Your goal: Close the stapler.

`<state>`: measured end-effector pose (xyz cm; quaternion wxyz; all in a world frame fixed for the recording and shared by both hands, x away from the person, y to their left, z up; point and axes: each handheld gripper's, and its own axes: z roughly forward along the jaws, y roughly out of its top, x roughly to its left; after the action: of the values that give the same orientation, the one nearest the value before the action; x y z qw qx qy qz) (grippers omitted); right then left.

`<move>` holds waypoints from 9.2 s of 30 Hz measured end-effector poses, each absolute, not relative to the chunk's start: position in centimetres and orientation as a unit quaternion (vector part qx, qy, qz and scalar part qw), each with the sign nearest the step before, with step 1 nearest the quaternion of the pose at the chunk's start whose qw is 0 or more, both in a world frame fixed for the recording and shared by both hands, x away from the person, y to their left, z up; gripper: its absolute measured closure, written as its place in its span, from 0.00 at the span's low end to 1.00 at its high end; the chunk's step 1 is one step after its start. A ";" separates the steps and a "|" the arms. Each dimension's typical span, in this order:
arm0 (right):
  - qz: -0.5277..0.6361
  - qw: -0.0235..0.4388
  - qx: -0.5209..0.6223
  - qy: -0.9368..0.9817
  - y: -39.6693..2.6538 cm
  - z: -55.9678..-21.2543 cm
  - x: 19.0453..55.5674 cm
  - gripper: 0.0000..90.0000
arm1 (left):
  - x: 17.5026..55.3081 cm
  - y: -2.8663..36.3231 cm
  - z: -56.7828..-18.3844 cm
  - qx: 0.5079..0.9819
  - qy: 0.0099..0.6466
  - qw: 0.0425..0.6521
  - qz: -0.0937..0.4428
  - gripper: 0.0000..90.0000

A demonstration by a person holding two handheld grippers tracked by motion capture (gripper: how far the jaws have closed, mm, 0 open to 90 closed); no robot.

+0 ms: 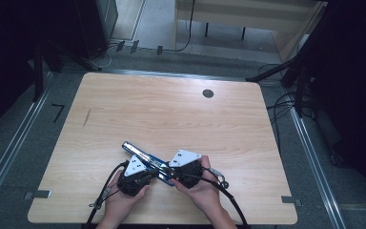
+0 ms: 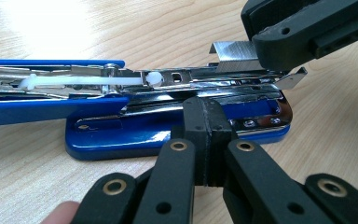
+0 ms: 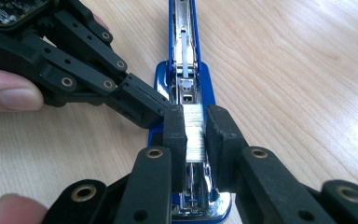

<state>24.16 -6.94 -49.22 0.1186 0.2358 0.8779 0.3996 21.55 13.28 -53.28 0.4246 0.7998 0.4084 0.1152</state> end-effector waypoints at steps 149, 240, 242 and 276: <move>0.397 0.076 0.256 0.878 1.1 -49.6 29.5 1.00 | 23.7 17.6 -53.1 0.768 0.484 0.384 0.167 1.00; 0.460 0.144 0.262 0.836 -2.7 -42.7 27.9 1.00 | 21.2 13.1 -53.2 0.798 0.412 0.417 0.143 1.00; 0.461 0.145 0.262 0.835 -2.5 -42.4 28.0 1.00 | 21.2 13.1 -53.2 0.798 0.411 0.417 0.143 1.00; 0.464 0.131 0.256 0.838 -4.3 -44.4 24.9 1.00 | 21.0 13.0 -53.2 0.800 0.408 0.417 0.142 1.00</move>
<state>24.94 -4.25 -44.40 0.1314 0.2563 0.8376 0.4642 21.03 13.05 -53.24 0.4170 0.7997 0.4078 0.1424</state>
